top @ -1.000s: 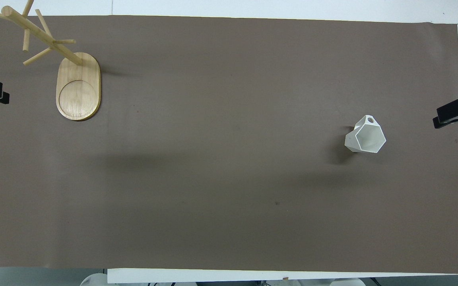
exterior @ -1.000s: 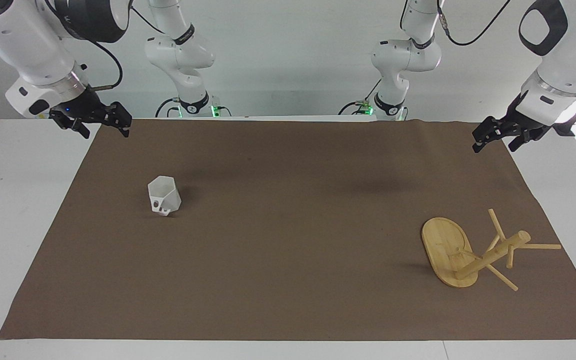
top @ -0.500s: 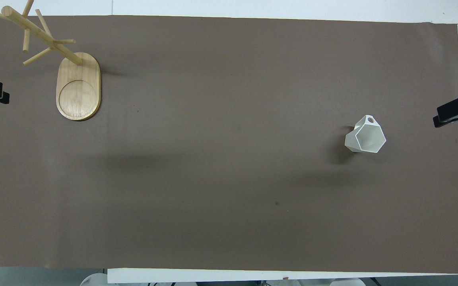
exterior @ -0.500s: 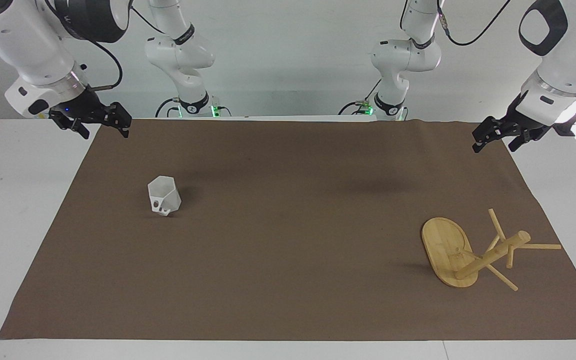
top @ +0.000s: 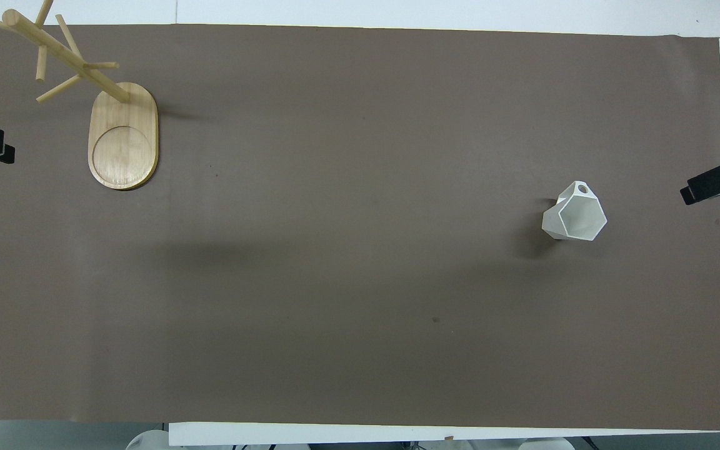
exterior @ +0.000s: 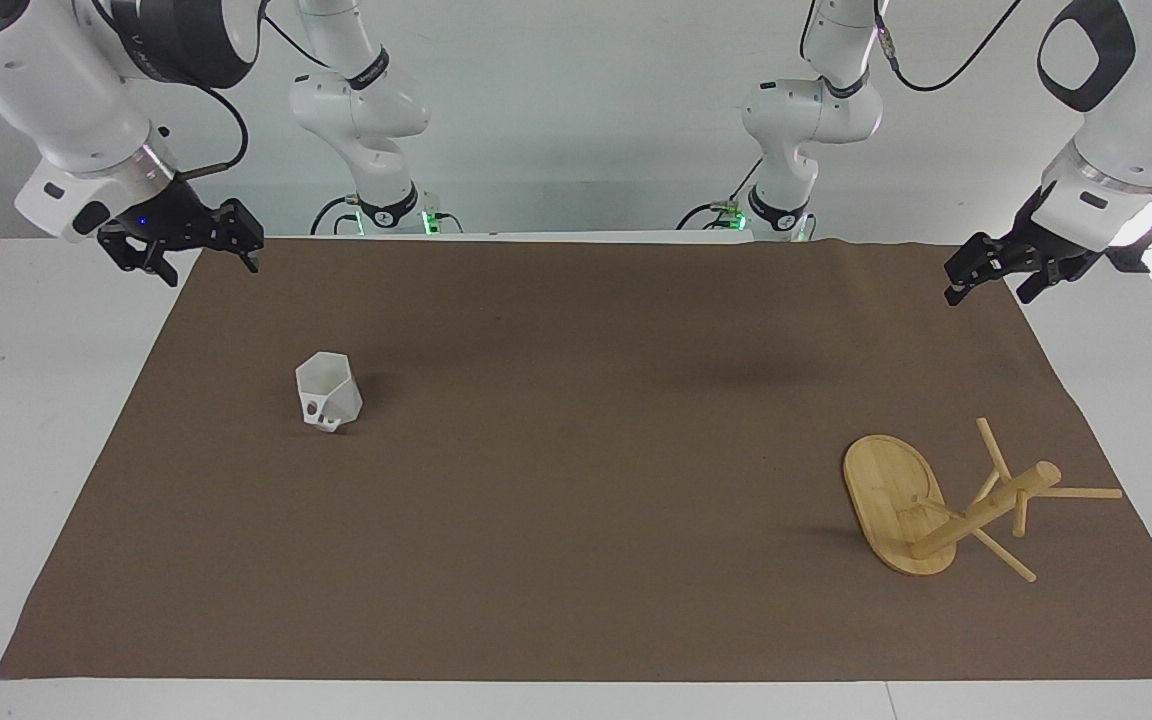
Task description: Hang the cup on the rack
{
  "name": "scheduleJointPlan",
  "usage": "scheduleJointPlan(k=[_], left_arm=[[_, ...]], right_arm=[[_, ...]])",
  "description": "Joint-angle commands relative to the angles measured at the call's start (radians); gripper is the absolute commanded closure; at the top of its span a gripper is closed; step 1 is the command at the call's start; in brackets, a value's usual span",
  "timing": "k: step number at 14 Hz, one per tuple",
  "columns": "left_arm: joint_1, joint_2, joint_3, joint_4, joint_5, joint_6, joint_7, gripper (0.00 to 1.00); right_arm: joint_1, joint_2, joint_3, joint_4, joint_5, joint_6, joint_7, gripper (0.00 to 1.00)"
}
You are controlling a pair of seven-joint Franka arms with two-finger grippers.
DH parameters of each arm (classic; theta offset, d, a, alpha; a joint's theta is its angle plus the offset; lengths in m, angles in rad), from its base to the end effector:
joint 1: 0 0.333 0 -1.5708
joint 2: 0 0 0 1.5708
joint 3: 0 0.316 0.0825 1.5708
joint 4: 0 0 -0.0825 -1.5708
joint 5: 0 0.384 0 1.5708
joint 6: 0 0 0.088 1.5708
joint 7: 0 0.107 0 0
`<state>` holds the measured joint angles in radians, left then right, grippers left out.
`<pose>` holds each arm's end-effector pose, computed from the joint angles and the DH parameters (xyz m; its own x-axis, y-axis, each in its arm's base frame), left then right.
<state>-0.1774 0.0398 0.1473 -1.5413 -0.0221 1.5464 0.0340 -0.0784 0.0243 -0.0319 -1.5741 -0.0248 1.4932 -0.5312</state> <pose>0.5636 -0.0211 0.6143 0.9973 -0.0645 -0.0337 -0.0639 -0.9978 0.0174 0.5489 -0.0634 0.6032 0.9074 0.4073 -0.1034 0.4063 -0.9132 -0.0311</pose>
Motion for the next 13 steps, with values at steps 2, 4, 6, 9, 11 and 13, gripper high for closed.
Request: scheduleJointPlan(k=[2,4,6,9,11,13], left_arm=[[-0.004,-0.031,0.001,-0.039,0.017,0.02,-0.002,0.0],[-0.004,-0.031,0.001,-0.039,0.017,0.02,-0.002,0.0],[-0.004,-0.031,0.001,-0.04,0.017,0.02,-0.002,0.0],[-0.004,-0.031,0.001,-0.04,0.017,0.02,-0.002,0.0],[-0.004,-0.031,0.001,-0.039,0.017,0.02,0.0,0.0],[-0.004,-0.031,0.001,-0.04,0.017,0.02,0.0,0.0]], right_arm=[[-0.119,0.048,0.001,-0.026,0.061,0.077,-0.486,0.0],[-0.21,0.112,0.001,-0.021,0.17,0.105,-0.739,0.0],[-0.282,0.187,0.003,-0.015,0.279,0.107,-0.954,0.0],[-0.415,0.323,0.006,0.006,0.47,0.063,-1.299,0.0],[-0.486,0.44,0.007,0.022,0.587,-0.014,-1.508,0.0],[-0.526,0.505,0.016,0.008,0.672,-0.063,-1.669,0.0]])
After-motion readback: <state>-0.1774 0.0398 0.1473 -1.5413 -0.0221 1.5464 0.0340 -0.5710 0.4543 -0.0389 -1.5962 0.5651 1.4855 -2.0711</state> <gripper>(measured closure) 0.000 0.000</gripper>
